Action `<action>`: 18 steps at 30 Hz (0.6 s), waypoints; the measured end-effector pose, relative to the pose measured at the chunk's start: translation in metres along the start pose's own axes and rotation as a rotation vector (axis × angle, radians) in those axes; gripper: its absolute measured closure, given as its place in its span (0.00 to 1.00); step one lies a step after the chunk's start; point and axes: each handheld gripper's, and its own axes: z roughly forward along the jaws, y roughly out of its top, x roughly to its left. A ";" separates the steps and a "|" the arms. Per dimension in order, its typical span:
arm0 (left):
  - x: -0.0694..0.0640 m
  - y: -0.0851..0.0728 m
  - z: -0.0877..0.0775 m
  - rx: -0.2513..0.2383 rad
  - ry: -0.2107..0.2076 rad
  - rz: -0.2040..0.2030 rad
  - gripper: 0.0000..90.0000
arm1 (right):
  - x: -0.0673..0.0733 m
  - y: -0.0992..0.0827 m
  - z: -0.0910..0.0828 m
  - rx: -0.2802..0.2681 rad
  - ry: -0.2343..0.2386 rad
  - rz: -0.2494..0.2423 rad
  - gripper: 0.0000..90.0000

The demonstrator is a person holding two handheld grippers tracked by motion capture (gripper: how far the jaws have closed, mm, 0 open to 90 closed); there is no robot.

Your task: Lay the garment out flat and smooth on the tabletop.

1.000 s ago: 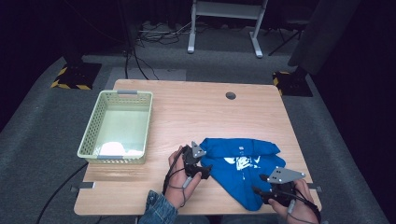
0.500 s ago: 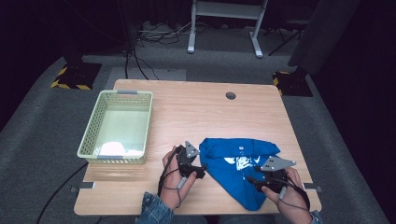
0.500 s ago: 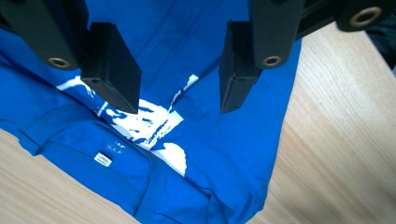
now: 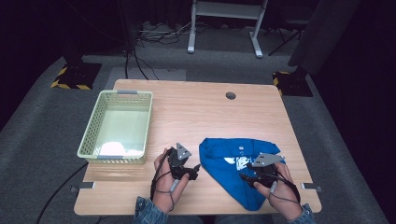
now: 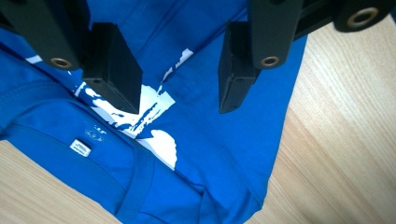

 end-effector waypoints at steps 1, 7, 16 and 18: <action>0.001 0.000 -0.001 0.000 0.000 0.000 0.19 | -0.001 0.000 0.002 0.002 0.002 -0.001 0.55; 0.002 -0.003 -0.003 0.001 0.004 -0.008 0.19 | -0.006 -0.002 0.014 0.008 -0.001 0.009 0.53; 0.003 -0.002 -0.003 0.000 0.005 -0.008 0.18 | -0.013 -0.009 0.030 0.022 0.012 0.016 0.57; 0.002 -0.002 -0.003 -0.001 0.004 -0.009 0.18 | -0.014 -0.010 0.034 0.026 0.021 0.014 0.60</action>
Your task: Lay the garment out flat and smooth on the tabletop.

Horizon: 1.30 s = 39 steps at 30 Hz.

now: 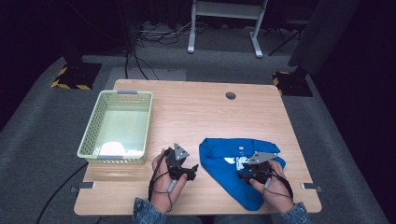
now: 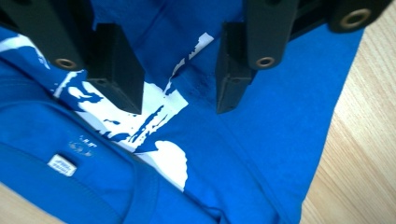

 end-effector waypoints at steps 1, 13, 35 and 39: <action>0.000 0.000 0.000 -0.001 0.000 0.001 0.18 | -0.001 -0.001 0.002 0.004 0.011 -0.002 0.63; 0.001 0.001 -0.002 -0.005 0.001 0.001 0.18 | 0.008 0.005 -0.006 -0.011 0.062 -0.053 0.97; -0.001 0.003 -0.005 -0.011 -0.004 0.005 0.18 | 0.051 0.030 -0.042 -0.076 0.088 -0.151 0.97; -0.001 0.003 -0.004 -0.010 -0.005 0.008 0.18 | 0.060 0.033 -0.042 -0.079 0.108 -0.170 0.97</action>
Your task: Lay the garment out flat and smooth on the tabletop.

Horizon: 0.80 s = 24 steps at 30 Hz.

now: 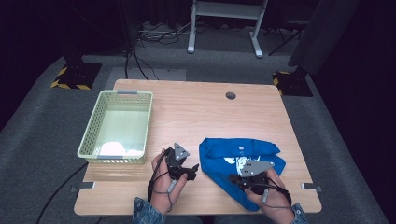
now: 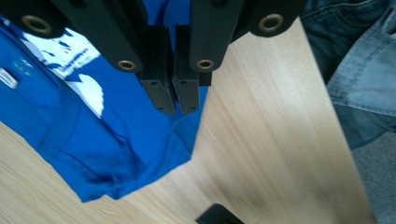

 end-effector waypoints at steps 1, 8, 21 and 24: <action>0.000 0.000 0.000 -0.001 0.000 0.000 0.18 | 0.002 0.001 0.001 -0.001 0.003 -0.004 0.97; 0.000 0.000 0.000 -0.002 -0.002 0.000 0.18 | 0.016 0.007 0.009 0.016 0.048 -0.034 0.97; -0.002 0.000 0.001 0.003 -0.005 0.000 0.18 | 0.038 0.012 0.015 -0.053 0.150 -0.003 0.59; -0.002 0.001 0.002 0.003 -0.008 0.003 0.18 | 0.033 0.012 0.012 -0.060 0.126 0.008 0.58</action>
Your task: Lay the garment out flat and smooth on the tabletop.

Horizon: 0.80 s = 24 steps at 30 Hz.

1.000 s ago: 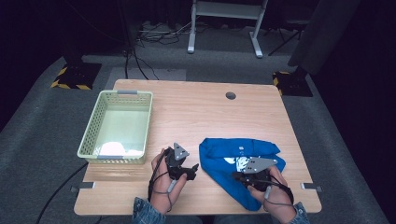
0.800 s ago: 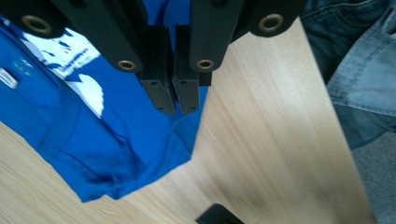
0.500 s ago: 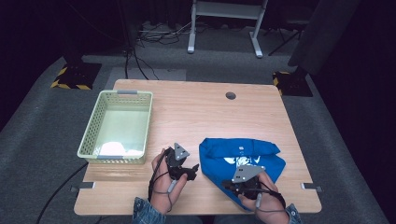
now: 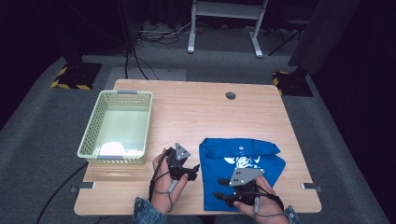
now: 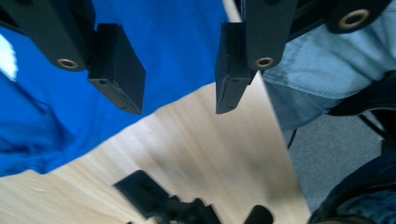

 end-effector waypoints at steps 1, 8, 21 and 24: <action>0.000 0.000 0.000 -0.002 -0.002 0.000 0.18 | -0.002 -0.001 -0.001 -0.001 -0.010 0.001 0.57; -0.002 0.001 0.002 0.004 -0.007 0.010 0.18 | -0.018 -0.008 -0.002 0.012 -0.056 0.032 0.55; -0.004 0.002 0.003 0.006 -0.017 0.013 0.18 | -0.051 -0.016 -0.012 0.016 -0.153 0.100 0.53; -0.004 0.002 0.004 0.009 -0.018 0.013 0.18 | -0.057 -0.020 -0.013 0.009 -0.171 0.114 0.52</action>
